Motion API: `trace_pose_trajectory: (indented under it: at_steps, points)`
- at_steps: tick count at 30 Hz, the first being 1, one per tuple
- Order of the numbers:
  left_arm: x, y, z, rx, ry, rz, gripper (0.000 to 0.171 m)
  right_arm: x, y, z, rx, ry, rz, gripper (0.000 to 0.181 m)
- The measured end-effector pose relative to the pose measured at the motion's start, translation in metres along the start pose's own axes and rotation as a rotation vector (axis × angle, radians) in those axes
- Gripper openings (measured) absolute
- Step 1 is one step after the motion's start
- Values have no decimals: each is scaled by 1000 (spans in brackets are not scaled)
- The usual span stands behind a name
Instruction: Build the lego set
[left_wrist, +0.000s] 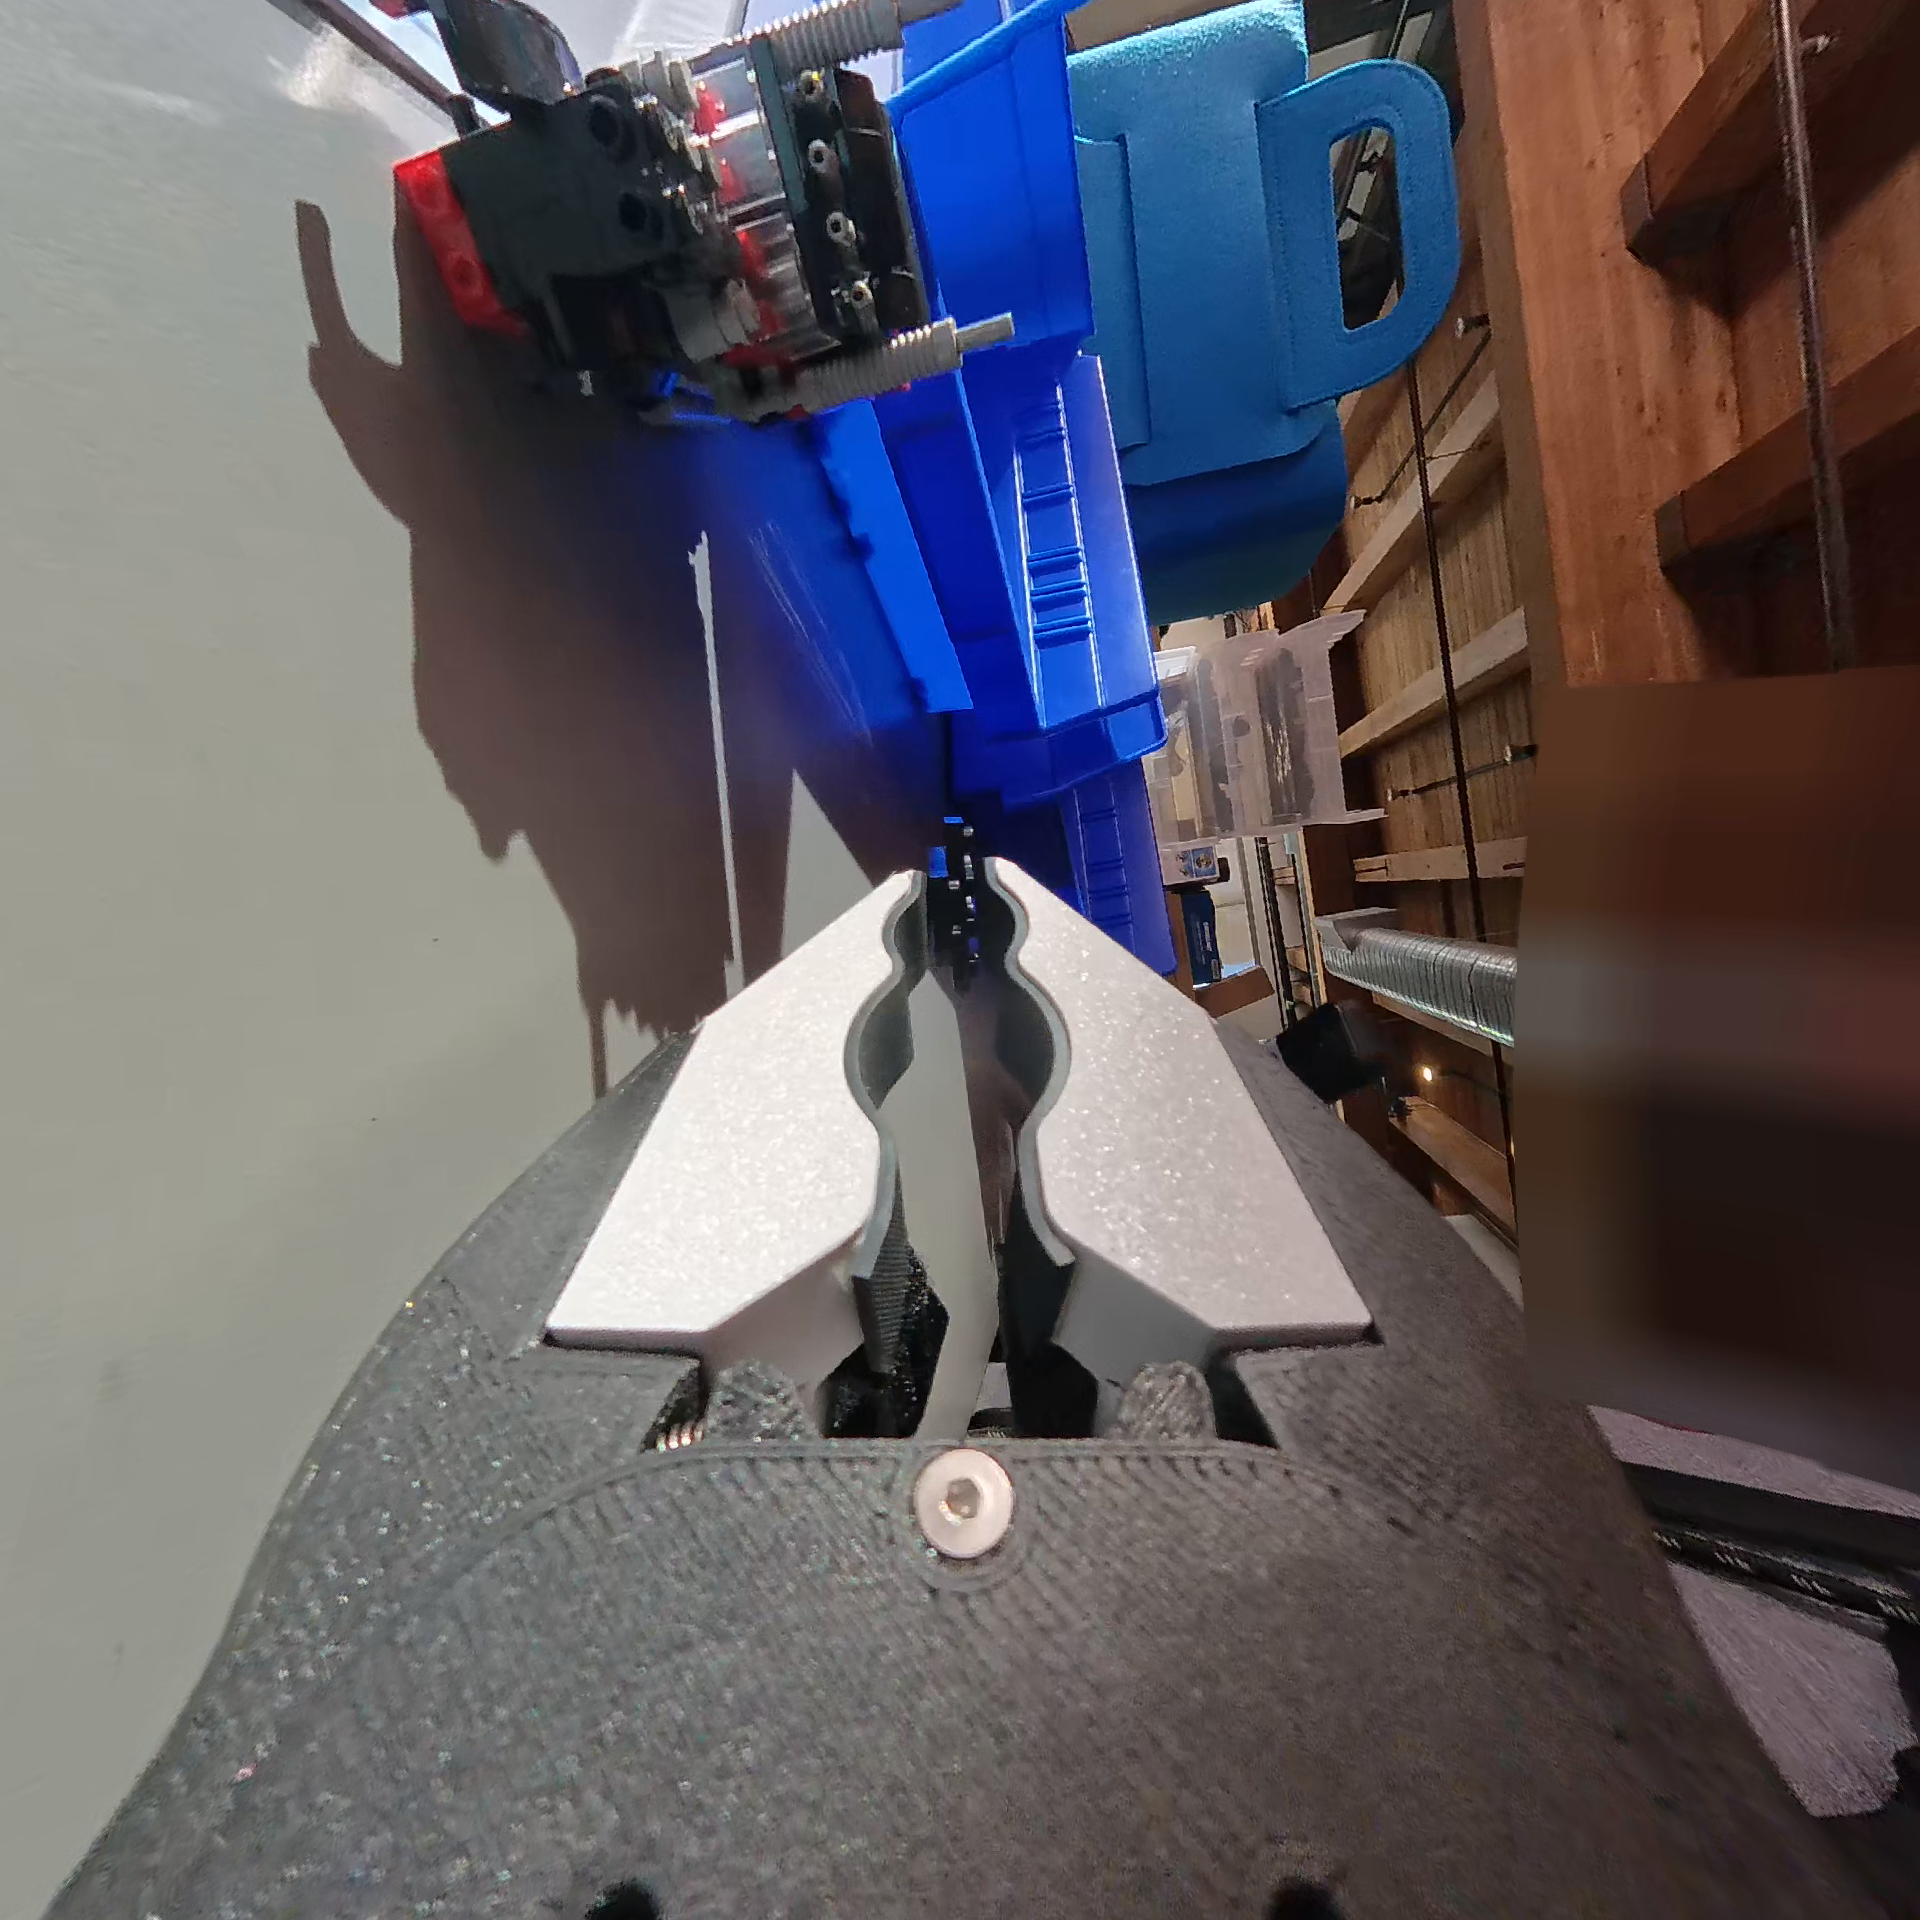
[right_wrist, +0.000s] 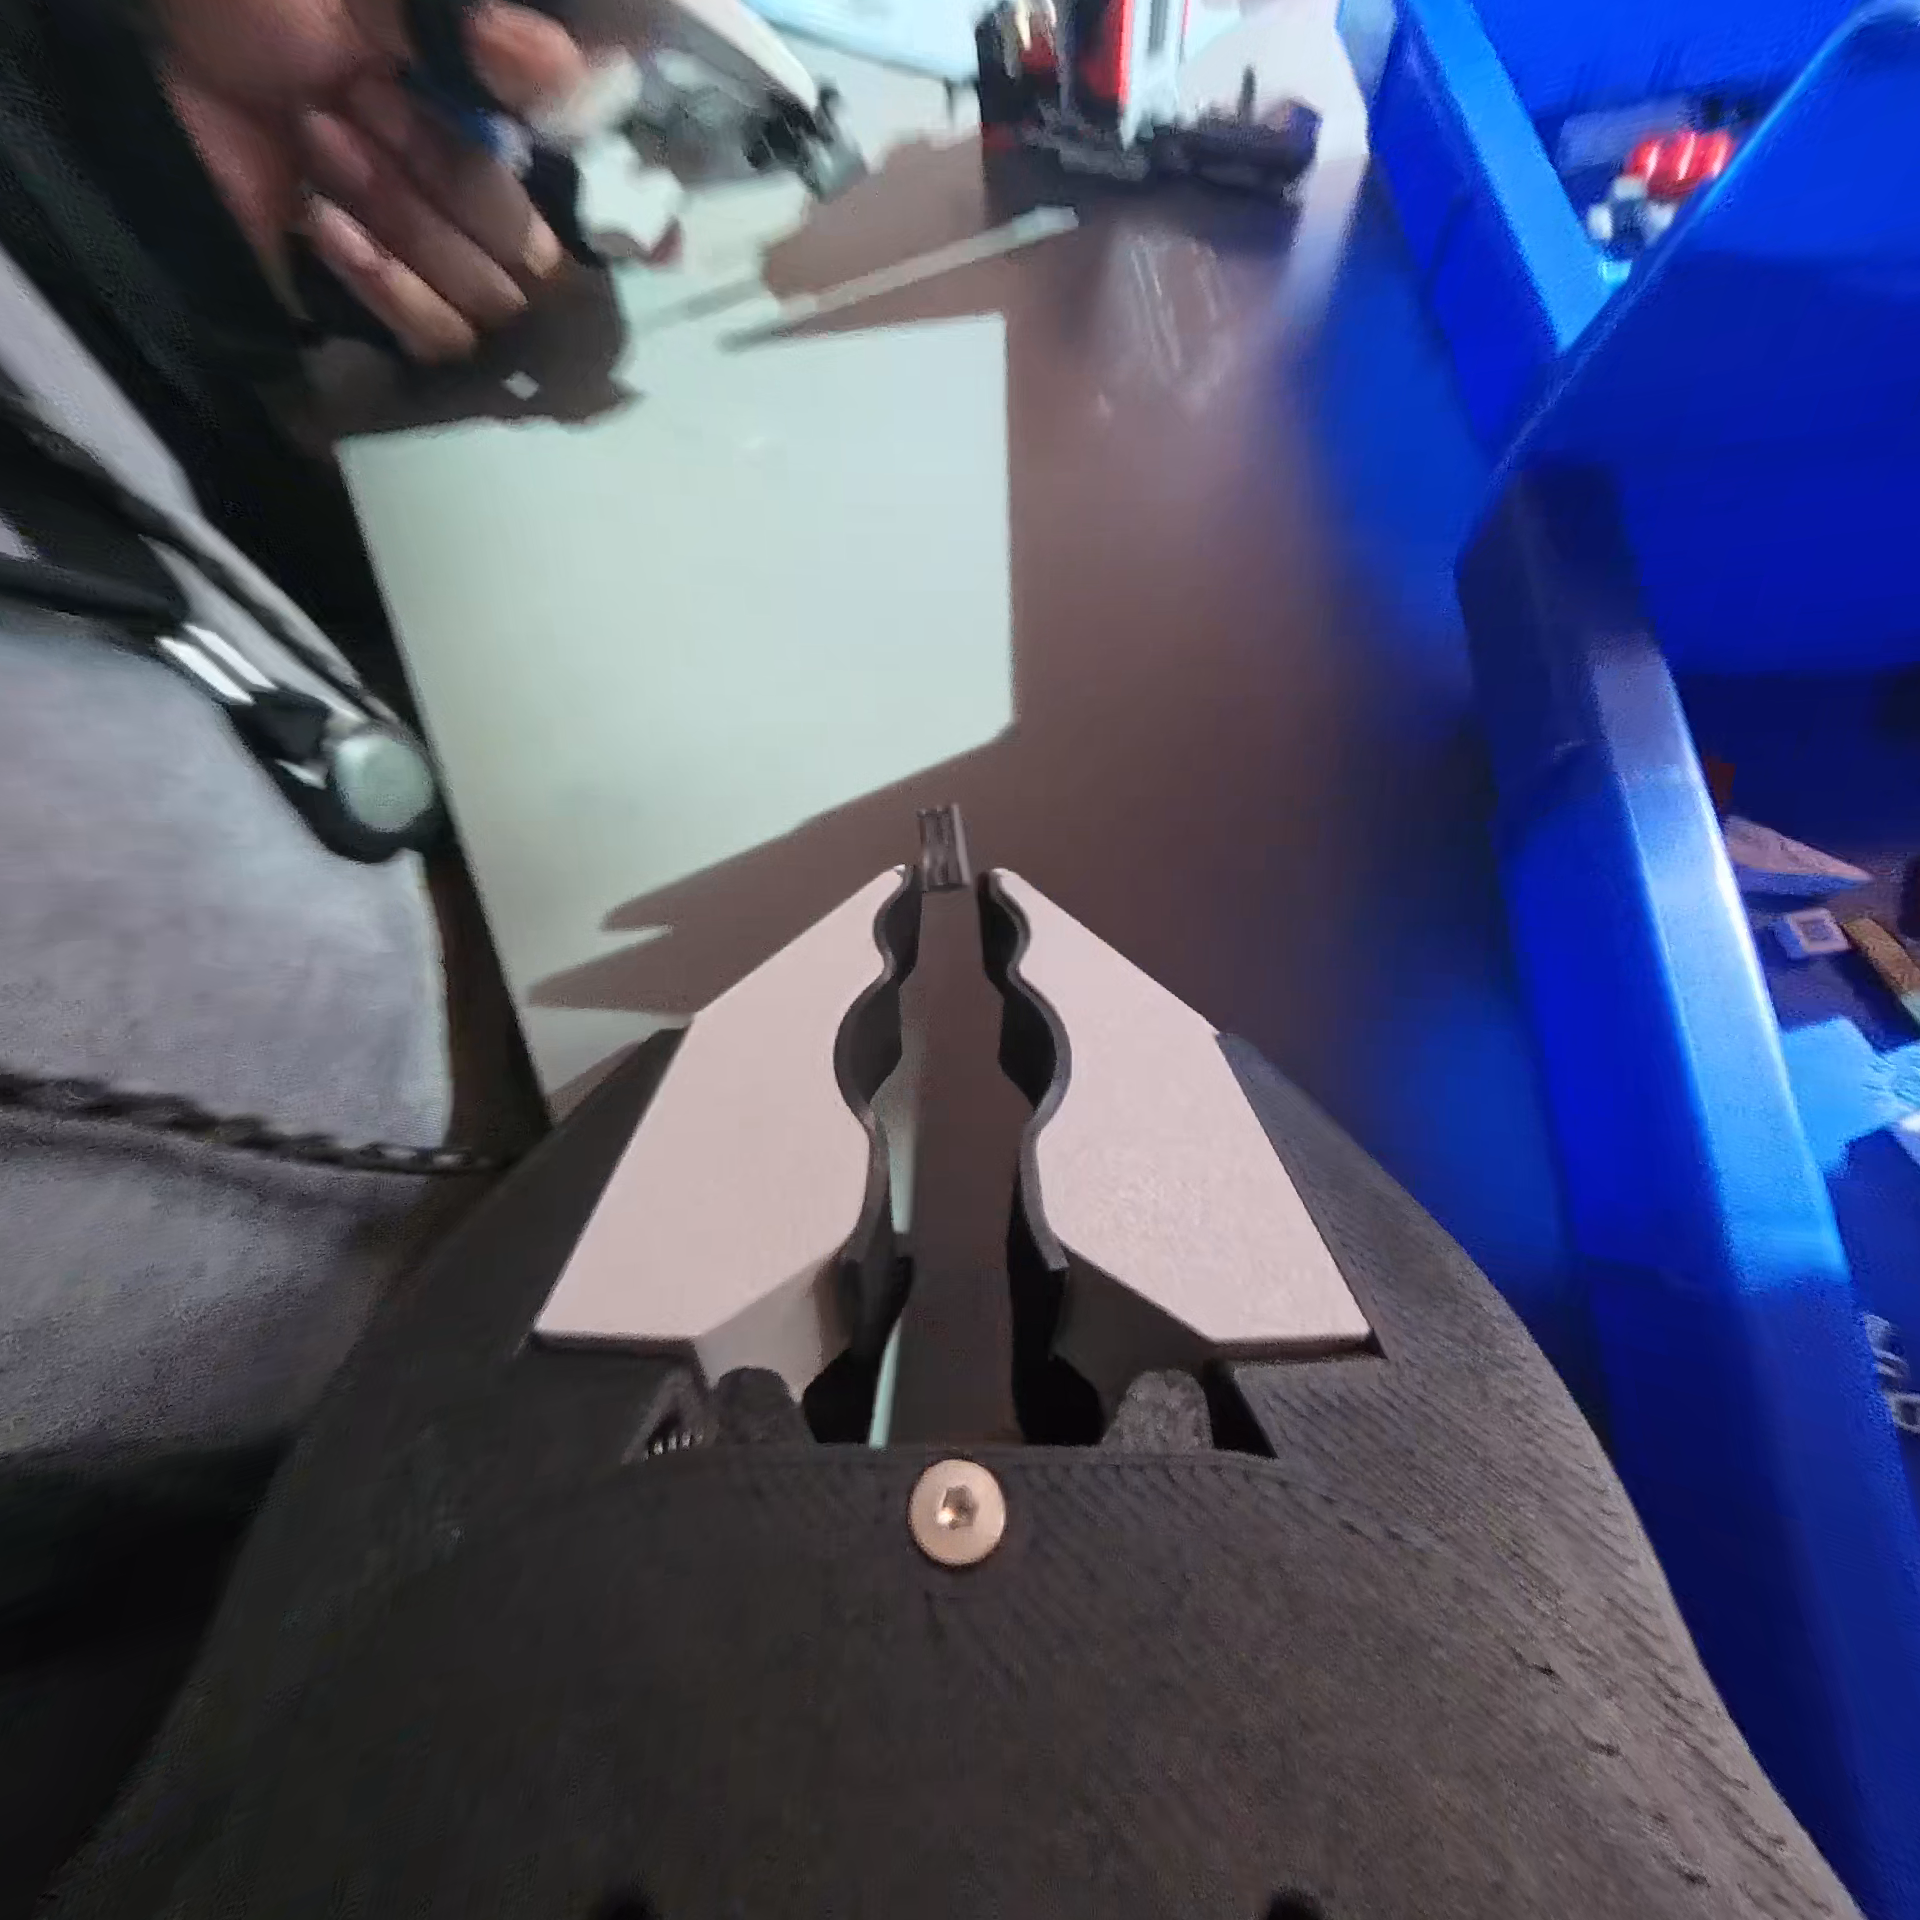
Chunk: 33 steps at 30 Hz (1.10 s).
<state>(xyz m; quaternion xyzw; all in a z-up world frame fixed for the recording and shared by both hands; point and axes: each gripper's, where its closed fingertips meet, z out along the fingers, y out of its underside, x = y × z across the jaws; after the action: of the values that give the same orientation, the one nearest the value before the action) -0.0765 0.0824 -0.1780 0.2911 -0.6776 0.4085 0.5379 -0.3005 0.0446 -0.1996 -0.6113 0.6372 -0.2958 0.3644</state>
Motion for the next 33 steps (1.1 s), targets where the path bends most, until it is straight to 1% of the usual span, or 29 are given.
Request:
trace_pose_trajectory:
  at_steps: [1,2,4,5,6,8,11,13,14,17,18,20,23,25,33]
  points:
    - [1,0,-1,2,6,1,9,4,3,3,-33,34,-14,23]
    - [2,0,-2,4,12,3,9,8,4,1,-47,61,-32,28]
    - [3,0,-2,7,24,3,9,10,6,-15,-57,58,-37,30]
    - [4,0,-3,7,28,2,9,12,8,-30,-73,60,-41,30]
    - [4,0,-3,8,32,0,9,19,12,-51,-99,80,-49,29]
    - [5,0,-3,7,37,-3,9,42,16,-105,-152,146,-31,25]
    - [4,0,-2,-3,40,-15,9,90,25,-183,-222,292,52,17]
    - [4,1,0,-10,41,-15,9,129,50,-213,-349,389,107,17]
    - [4,1,0,-13,40,-14,9,144,66,-220,-431,412,131,17]
    - [4,0,2,-15,31,-6,9,164,111,-222,-650,376,215,18]
    - [3,0,2,-11,27,-4,9,166,122,-221,-703,356,234,18]
    - [3,-2,0,4,21,0,9,166,136,-218,-752,323,270,19]
    - [1,-3,0,17,9,-3,9,167,146,-212,-774,296,302,17]
    - [-1,-3,1,11,0,-6,9,170,143,-211,-754,298,297,19]
    - [-5,-4,2,4,-17,-21,9,170,145,-210,-750,255,331,23]
